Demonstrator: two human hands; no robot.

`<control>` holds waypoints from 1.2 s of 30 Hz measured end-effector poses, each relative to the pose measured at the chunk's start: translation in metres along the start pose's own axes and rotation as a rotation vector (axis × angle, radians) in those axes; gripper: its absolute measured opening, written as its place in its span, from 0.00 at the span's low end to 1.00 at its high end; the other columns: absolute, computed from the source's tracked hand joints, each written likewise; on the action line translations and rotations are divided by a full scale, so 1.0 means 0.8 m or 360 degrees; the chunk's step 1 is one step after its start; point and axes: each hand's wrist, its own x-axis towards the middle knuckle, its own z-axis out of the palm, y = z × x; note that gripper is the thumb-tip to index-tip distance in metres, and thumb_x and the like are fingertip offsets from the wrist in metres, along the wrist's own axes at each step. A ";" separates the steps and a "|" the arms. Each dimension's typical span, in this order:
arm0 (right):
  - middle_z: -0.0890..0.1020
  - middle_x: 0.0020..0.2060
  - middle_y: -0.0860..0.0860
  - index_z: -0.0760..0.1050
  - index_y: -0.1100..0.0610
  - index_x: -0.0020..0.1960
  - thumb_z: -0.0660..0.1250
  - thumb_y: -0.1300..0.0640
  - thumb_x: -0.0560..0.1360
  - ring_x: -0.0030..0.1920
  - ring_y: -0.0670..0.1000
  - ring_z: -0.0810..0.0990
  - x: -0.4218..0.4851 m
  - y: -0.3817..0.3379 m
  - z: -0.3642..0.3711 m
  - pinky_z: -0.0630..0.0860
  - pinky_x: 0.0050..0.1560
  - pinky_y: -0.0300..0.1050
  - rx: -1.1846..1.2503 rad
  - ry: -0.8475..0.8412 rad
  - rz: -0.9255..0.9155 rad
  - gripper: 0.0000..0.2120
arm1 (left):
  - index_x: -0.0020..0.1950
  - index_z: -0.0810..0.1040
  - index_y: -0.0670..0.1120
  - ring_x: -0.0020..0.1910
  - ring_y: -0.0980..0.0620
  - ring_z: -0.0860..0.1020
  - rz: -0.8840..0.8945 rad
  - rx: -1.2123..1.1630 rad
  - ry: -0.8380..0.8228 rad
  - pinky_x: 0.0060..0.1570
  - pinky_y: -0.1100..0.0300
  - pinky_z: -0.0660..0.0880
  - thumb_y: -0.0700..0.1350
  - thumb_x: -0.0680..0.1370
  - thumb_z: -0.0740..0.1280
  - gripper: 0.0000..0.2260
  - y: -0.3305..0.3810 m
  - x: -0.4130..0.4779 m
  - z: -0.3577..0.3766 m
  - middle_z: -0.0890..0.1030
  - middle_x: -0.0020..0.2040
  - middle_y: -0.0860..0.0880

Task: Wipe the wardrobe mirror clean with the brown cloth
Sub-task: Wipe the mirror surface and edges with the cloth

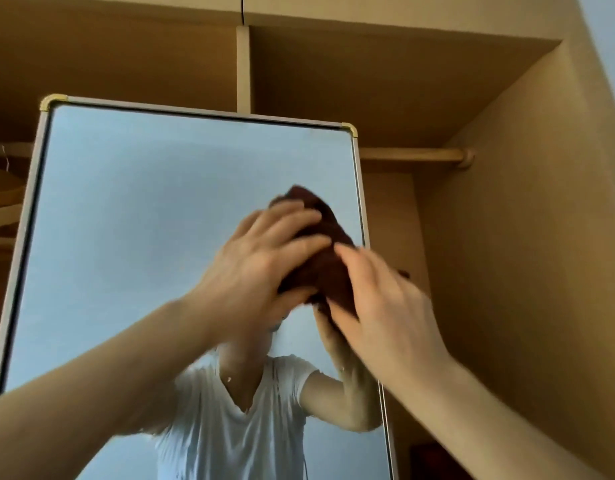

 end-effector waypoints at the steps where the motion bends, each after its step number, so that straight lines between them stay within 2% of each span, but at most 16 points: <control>1: 0.81 0.52 0.58 0.76 0.61 0.61 0.77 0.53 0.66 0.44 0.57 0.84 -0.026 -0.001 0.005 0.79 0.41 0.45 0.0008 0.0002 -0.0003 0.27 | 0.65 0.77 0.46 0.71 0.42 0.65 0.0056 -0.0047 -0.0014 0.66 0.45 0.65 0.53 0.73 0.69 0.23 0.012 -0.018 0.006 0.72 0.69 0.44; 5: 0.82 0.53 0.59 0.76 0.61 0.61 0.78 0.49 0.63 0.45 0.56 0.84 -0.069 0.008 0.009 0.82 0.42 0.47 -0.0022 -0.0143 -0.0151 0.31 | 0.65 0.77 0.48 0.71 0.45 0.67 0.0198 -0.0115 -0.0029 0.64 0.45 0.67 0.56 0.76 0.65 0.20 0.031 -0.049 0.019 0.73 0.69 0.46; 7: 0.82 0.52 0.59 0.76 0.62 0.61 0.78 0.53 0.65 0.44 0.58 0.84 -0.038 0.015 0.003 0.82 0.38 0.50 -0.0021 -0.0088 -0.0165 0.29 | 0.65 0.77 0.46 0.70 0.42 0.68 0.0208 -0.0063 -0.0003 0.64 0.44 0.67 0.55 0.75 0.65 0.21 0.015 -0.027 0.014 0.73 0.68 0.44; 8: 0.81 0.53 0.58 0.74 0.61 0.63 0.76 0.54 0.67 0.46 0.60 0.83 -0.012 0.017 -0.002 0.81 0.39 0.51 -0.0013 -0.0047 -0.0164 0.28 | 0.65 0.77 0.46 0.70 0.41 0.68 0.0162 -0.0013 0.0026 0.65 0.44 0.67 0.55 0.74 0.66 0.22 0.003 -0.010 0.009 0.73 0.68 0.43; 11: 0.74 0.64 0.55 0.65 0.54 0.71 0.66 0.53 0.75 0.59 0.60 0.75 0.087 0.026 -0.010 0.71 0.55 0.53 0.0041 0.0048 -0.0132 0.26 | 0.66 0.76 0.47 0.70 0.40 0.66 -0.0157 0.0099 0.0142 0.64 0.43 0.65 0.54 0.72 0.68 0.24 -0.036 0.048 -0.010 0.72 0.68 0.43; 13: 0.71 0.65 0.53 0.63 0.52 0.71 0.64 0.55 0.76 0.62 0.59 0.72 0.139 0.026 -0.015 0.69 0.60 0.54 0.0189 0.0023 -0.0121 0.25 | 0.67 0.75 0.49 0.70 0.41 0.65 -0.0309 0.0146 0.0145 0.63 0.42 0.65 0.56 0.72 0.66 0.25 -0.058 0.075 -0.023 0.72 0.68 0.44; 15: 0.72 0.65 0.53 0.64 0.52 0.70 0.64 0.56 0.75 0.63 0.57 0.70 0.154 0.019 -0.011 0.67 0.63 0.56 0.0281 0.0039 -0.0131 0.25 | 0.67 0.75 0.50 0.69 0.41 0.65 -0.0336 0.0192 0.0148 0.61 0.41 0.66 0.58 0.72 0.64 0.25 -0.066 0.078 -0.031 0.72 0.68 0.45; 20: 0.72 0.64 0.57 0.69 0.58 0.66 0.72 0.54 0.66 0.64 0.59 0.70 0.049 -0.004 0.030 0.64 0.65 0.56 0.0351 0.0071 -0.0298 0.30 | 0.63 0.79 0.47 0.63 0.38 0.71 -0.0266 0.0203 0.0235 0.57 0.46 0.67 0.55 0.69 0.69 0.24 -0.020 -0.024 -0.018 0.75 0.64 0.42; 23: 0.70 0.65 0.55 0.67 0.55 0.66 0.69 0.48 0.68 0.66 0.56 0.68 -0.013 -0.012 0.051 0.62 0.67 0.55 0.0383 0.0074 -0.0499 0.30 | 0.61 0.81 0.46 0.62 0.39 0.72 -0.0244 0.0158 0.0255 0.56 0.47 0.67 0.55 0.70 0.69 0.23 0.016 -0.091 -0.003 0.77 0.61 0.41; 27: 0.72 0.63 0.57 0.65 0.54 0.65 0.70 0.46 0.66 0.63 0.57 0.70 0.004 0.000 0.051 0.65 0.63 0.57 0.0314 0.0098 -0.0726 0.31 | 0.61 0.81 0.46 0.61 0.40 0.71 -0.0183 0.0186 0.0236 0.55 0.47 0.68 0.55 0.70 0.69 0.22 0.012 -0.092 -0.002 0.78 0.60 0.41; 29: 0.74 0.61 0.60 0.67 0.57 0.64 0.72 0.48 0.63 0.61 0.61 0.72 0.051 0.005 0.042 0.66 0.62 0.59 0.0276 0.0098 -0.0692 0.33 | 0.61 0.80 0.46 0.61 0.40 0.70 -0.0240 0.0224 0.0296 0.55 0.47 0.68 0.53 0.70 0.71 0.22 -0.010 -0.056 -0.012 0.78 0.60 0.41; 31: 0.74 0.60 0.60 0.69 0.58 0.64 0.69 0.49 0.64 0.61 0.62 0.72 0.105 0.009 0.027 0.65 0.62 0.59 0.0243 0.0083 -0.0578 0.31 | 0.62 0.79 0.47 0.62 0.39 0.70 -0.0391 0.0225 0.0358 0.57 0.46 0.68 0.52 0.70 0.72 0.21 -0.031 -0.012 -0.022 0.77 0.61 0.42; 33: 0.73 0.61 0.56 0.68 0.56 0.65 0.66 0.49 0.66 0.62 0.59 0.70 0.150 0.011 0.013 0.63 0.63 0.57 0.0243 0.0061 -0.0465 0.29 | 0.63 0.78 0.49 0.64 0.39 0.69 -0.0521 0.0202 0.0348 0.59 0.47 0.66 0.51 0.72 0.71 0.21 -0.049 0.026 -0.033 0.76 0.63 0.44; 36: 0.72 0.62 0.52 0.66 0.52 0.66 0.68 0.52 0.68 0.62 0.56 0.69 0.171 0.003 0.006 0.62 0.64 0.55 0.0312 0.0040 -0.0326 0.27 | 0.65 0.77 0.50 0.67 0.41 0.65 -0.0599 0.0150 0.0274 0.61 0.47 0.63 0.50 0.72 0.70 0.21 -0.058 0.049 -0.040 0.74 0.65 0.45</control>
